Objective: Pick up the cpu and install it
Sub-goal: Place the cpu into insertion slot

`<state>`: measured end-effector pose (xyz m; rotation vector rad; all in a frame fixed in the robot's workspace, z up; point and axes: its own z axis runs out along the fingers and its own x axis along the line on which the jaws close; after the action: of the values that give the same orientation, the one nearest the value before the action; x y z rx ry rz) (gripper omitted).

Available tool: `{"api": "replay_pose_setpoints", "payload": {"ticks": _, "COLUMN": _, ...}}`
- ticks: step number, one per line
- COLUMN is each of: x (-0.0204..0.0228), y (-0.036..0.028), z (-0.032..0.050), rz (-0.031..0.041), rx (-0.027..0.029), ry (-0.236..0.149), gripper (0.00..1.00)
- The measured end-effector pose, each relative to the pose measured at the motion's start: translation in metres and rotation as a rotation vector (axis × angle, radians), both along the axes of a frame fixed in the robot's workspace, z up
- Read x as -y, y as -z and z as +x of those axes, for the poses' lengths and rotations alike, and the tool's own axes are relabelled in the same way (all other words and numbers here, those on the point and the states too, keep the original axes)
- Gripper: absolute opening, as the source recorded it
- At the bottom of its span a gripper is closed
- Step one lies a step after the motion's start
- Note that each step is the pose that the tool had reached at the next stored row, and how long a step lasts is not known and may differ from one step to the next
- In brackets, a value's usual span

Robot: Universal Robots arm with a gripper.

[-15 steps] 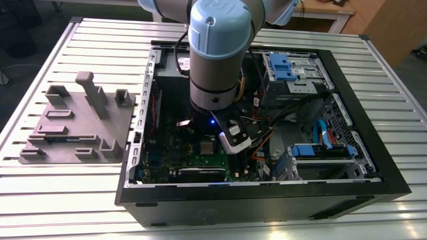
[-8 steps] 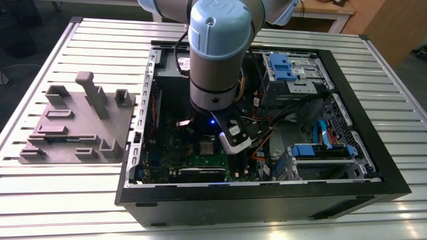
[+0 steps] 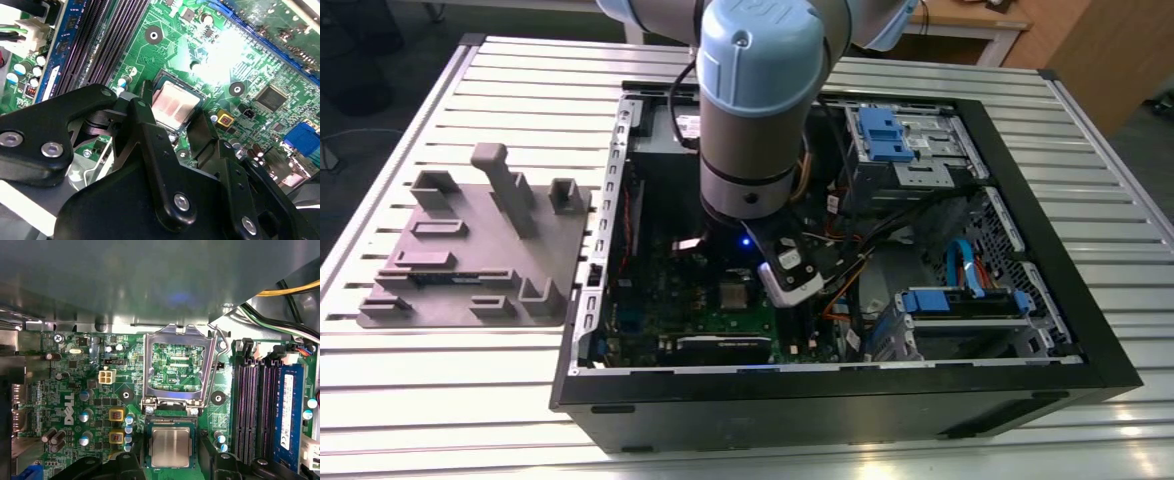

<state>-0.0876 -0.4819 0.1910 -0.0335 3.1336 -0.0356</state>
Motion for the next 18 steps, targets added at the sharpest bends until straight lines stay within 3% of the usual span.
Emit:
{"api": "replay_pose_setpoints", "payload": {"ticks": 2, "x": 0.0, "y": 0.0007, "z": 0.0009, "rz": 0.0065, "rx": 0.0001, "ry": 0.0, "gripper": 0.54}}
{"api": "replay_pose_setpoints", "payload": {"ticks": 4, "x": 0.0001, "y": 0.0013, "z": 0.0019, "rz": 0.0127, "rx": -0.0002, "ry": 0.0, "gripper": 0.46}}
{"api": "replay_pose_setpoints", "payload": {"ticks": 6, "x": 0.0, "y": 0.0015, "z": 0.0021, "rz": 0.0168, "rx": -0.0002, "ry": 0.0, "gripper": 0.45}}
{"api": "replay_pose_setpoints", "payload": {"ticks": 13, "x": 0.0001, "y": 0.0006, "z": 0.0013, "rz": 0.02, "rx": 0.0002, "ry": 0.0, "gripper": 0.45}}
{"api": "replay_pose_setpoints", "payload": {"ticks": 18, "x": 0.0004, "y": -0.0017, "z": 0.0008, "rz": 0.0171, "rx": 0.0001, "ry": 0.0, "gripper": 0.45}}
